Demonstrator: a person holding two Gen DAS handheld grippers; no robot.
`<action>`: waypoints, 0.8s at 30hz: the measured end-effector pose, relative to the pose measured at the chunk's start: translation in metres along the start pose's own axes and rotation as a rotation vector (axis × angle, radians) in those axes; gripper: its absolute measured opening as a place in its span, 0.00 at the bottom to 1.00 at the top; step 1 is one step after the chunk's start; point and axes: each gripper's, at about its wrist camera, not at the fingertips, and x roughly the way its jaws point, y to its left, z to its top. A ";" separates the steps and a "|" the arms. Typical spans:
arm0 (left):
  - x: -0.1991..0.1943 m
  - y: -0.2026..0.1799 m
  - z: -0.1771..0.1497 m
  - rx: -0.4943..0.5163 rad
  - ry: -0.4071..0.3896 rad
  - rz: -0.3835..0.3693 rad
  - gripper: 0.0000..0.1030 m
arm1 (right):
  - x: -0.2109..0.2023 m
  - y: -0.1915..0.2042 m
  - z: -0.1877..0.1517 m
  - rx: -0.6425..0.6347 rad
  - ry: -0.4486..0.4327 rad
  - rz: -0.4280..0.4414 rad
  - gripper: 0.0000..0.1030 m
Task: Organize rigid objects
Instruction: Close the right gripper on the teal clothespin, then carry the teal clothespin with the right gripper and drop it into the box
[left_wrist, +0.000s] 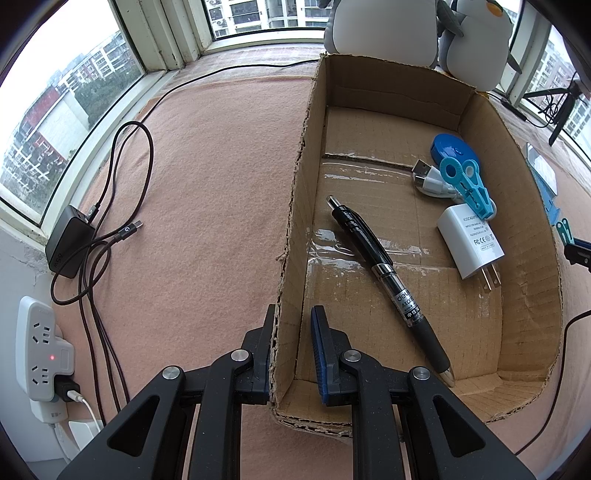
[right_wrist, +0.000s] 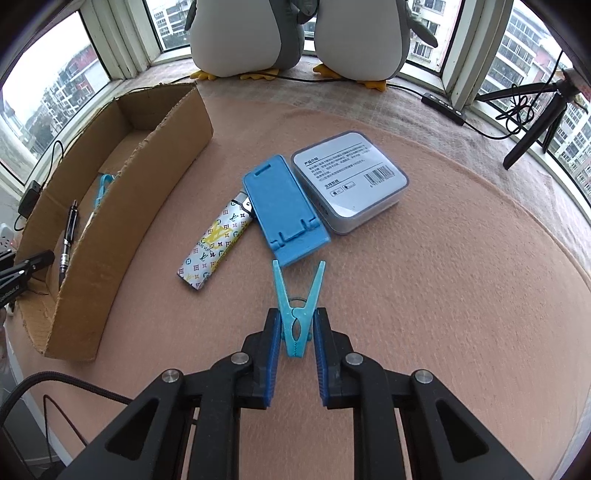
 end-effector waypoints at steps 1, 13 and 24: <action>0.000 0.000 0.000 0.000 0.000 0.000 0.16 | -0.003 0.000 -0.002 0.001 -0.003 0.003 0.15; 0.000 0.000 0.000 -0.001 0.000 0.000 0.16 | -0.045 0.028 0.009 -0.016 -0.110 0.078 0.15; -0.001 0.001 0.001 -0.002 -0.002 -0.002 0.16 | -0.059 0.096 0.041 -0.113 -0.158 0.174 0.15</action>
